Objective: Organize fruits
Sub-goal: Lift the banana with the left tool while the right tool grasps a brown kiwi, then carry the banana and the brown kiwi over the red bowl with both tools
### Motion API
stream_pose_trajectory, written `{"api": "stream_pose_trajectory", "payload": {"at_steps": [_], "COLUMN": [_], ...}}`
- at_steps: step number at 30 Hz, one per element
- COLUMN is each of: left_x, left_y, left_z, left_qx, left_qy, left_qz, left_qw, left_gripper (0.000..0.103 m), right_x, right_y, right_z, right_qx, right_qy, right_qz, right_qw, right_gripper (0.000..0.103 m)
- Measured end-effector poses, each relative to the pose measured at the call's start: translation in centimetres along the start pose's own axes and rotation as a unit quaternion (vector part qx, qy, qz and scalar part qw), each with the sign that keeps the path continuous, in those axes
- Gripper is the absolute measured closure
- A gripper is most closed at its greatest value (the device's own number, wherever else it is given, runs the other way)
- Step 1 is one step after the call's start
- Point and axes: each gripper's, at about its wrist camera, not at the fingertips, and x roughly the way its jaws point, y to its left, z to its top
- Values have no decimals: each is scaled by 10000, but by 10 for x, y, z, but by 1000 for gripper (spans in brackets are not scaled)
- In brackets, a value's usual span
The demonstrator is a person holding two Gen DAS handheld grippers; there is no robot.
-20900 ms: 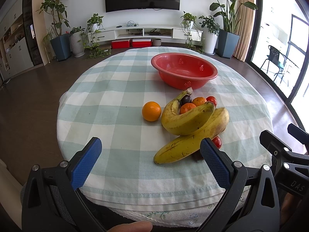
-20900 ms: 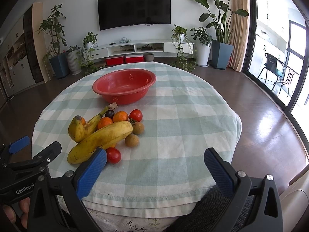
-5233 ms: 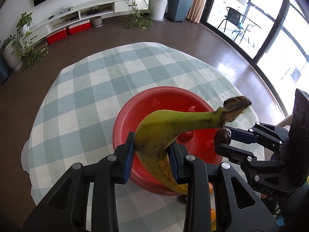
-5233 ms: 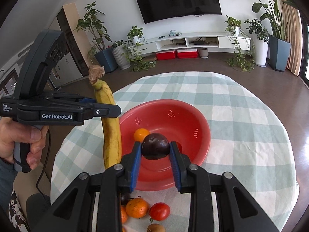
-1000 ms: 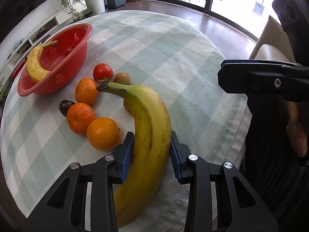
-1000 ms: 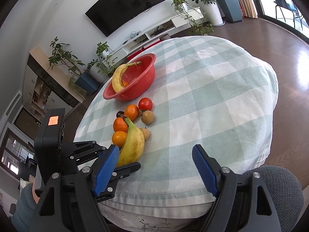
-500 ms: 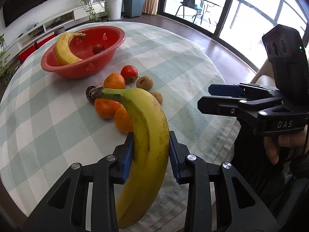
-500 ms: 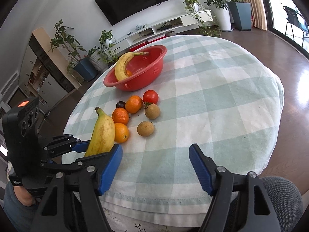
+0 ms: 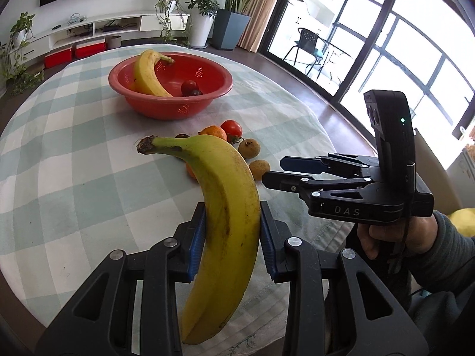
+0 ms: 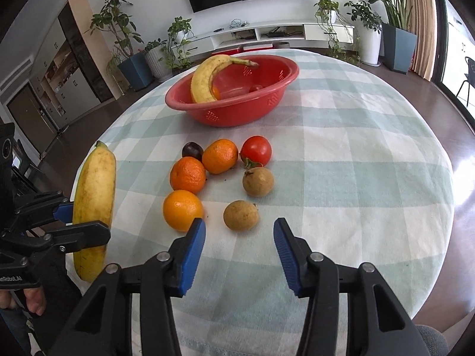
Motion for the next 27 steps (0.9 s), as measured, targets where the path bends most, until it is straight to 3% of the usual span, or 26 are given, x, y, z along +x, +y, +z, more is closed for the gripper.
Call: {"api": "stream_pose_trajectory", "payload": {"at_steps": [13, 20, 27], "left_x": [-33, -44, -60], "left_y": [13, 6, -1], "left_z": [-3, -4, -5], "left_qx": [-273, -272, -262], "left_qy": [-361, -459, -614], "left_qz": [-81, -102, -78], "left_qw": [9989, 9985, 9977], "left_gripper": [72, 72, 73], "right_x": [22, 24, 21], "right_y": [9, 6, 7], "right_z": [1, 3, 0], "right_qx": [-281, -277, -284], "right_qy": [126, 80, 29], "right_qz": [-206, -223, -212], "right_qw": [9993, 9993, 9994], "right_gripper": [59, 71, 72]}}
